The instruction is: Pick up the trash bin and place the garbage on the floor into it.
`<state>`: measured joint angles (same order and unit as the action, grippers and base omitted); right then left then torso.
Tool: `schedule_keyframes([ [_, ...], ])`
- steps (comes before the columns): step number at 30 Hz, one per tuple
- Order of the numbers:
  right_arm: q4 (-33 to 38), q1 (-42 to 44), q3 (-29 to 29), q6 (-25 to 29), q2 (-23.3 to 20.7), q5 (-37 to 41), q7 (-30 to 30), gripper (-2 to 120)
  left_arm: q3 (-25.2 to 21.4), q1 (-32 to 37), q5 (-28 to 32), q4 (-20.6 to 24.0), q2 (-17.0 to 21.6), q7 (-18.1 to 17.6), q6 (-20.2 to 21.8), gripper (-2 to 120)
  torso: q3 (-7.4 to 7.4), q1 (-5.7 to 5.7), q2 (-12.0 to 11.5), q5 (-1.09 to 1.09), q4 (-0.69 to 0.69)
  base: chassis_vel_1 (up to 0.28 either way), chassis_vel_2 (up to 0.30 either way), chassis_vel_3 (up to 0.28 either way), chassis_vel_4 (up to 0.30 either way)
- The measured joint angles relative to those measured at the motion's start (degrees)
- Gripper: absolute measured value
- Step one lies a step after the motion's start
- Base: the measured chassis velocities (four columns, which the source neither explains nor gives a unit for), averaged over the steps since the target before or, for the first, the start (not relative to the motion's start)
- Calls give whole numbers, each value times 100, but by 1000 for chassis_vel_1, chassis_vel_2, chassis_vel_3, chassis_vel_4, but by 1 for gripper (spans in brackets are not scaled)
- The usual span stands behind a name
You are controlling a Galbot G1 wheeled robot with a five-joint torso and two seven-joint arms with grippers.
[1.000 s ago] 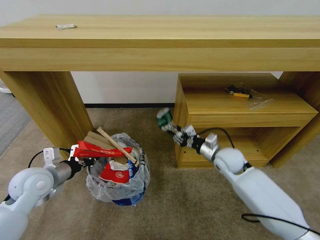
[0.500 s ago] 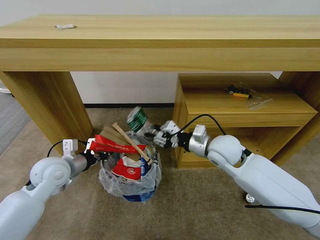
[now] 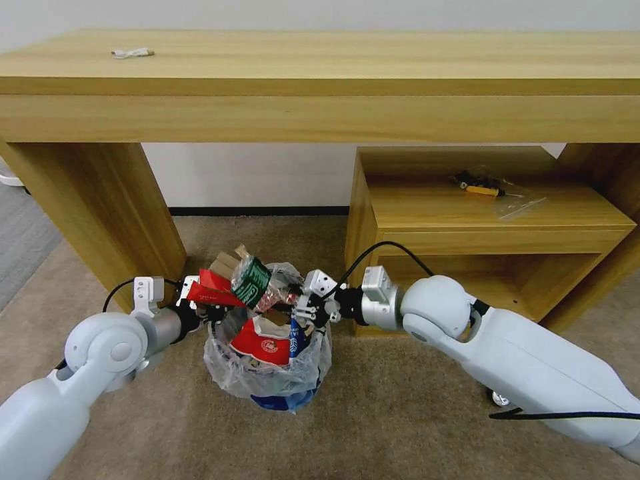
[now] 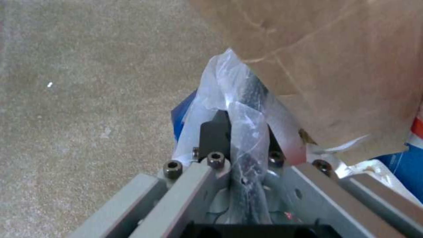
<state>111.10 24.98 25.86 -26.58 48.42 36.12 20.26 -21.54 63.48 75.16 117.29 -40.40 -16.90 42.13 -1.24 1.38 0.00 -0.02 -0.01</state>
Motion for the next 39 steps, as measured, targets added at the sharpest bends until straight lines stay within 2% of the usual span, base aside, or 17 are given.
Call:
schedule_keyframes([
  [7, -266, -35, 140, -254, 193, 371, -243, 30, -67, 104, 77, 141, 17, -56, 0, 0, 0, 0, 0, -1, 0, 0, 0, 0, 0],
  [17, -267, -15, 252, -371, 284, 618, -462, 32, -224, 172, 152, 161, 49, -59, 1, 0, 0, 0, 0, 0, 0, 0, 0, 0, 0],
  [19, -216, -4, 253, -376, 299, 839, -670, 40, -258, 188, 170, 164, 40, -58, 1, 0, 0, 0, 0, 0, 0, 0, 0, 0, 0],
  [20, -216, -4, 253, -376, 299, 839, -670, 40, -258, 188, 170, 164, 40, -58, 1, 0, 0, 0, 0, 0, 0, 0, 0, 0, 0],
  [23, -123, 0, 218, -382, 284, 1069, -863, 55, -328, 257, 183, 165, 21, -49, 0, 0, 0, 0, 0, -1, 0, 0, 0, 0, 0],
  [24, -123, 0, 218, -382, 284, 1069, -863, 55, -328, 257, 183, 165, 21, -49, 0, 0, 0, 0, 0, -1, 0, 0, 0, 0, 0],
  [27, -49, 53, 121, -362, 258, 1150, -982, 70, -425, 339, 206, 148, 4, -39, 0, 0, 0, 0, 0, 0, 0, 0, 0, 0, 0],
  [28, -49, 53, 121, -362, 258, 1150, -982, 70, -425, 339, 206, 148, 4, -39, 0, 0, 0, 0, 0, 0, 0, 0, 0, 0, 0],
  [31, 3, 106, 23, -314, 231, 1180, -1045, 86, -511, 417, 253, 121, -4, -30, 0, 0, 0, 0, 0, 0, 0, 0, 0, 0, 0],
  [32, 3, 106, 23, -314, 231, 1180, -1045, 86, -511, 417, 253, 121, -4, -30, 0, 0, 0, 0, 0, 0, 0, 0, 0, 0, 0],
  [35, 68, 149, -39, -268, 205, 1214, -1088, 97, -563, 459, 334, 101, -31, -33, 0, 0, 0, 0, 0, 0, 0, 0, 0, 0, 0],
  [39, 93, 179, -76, -217, 188, 1225, -1099, 100, -575, 471, 368, 83, -54, -41, 0, 0, 0, 0, 0, 0, 0, 0, 0, 0, 0],
])
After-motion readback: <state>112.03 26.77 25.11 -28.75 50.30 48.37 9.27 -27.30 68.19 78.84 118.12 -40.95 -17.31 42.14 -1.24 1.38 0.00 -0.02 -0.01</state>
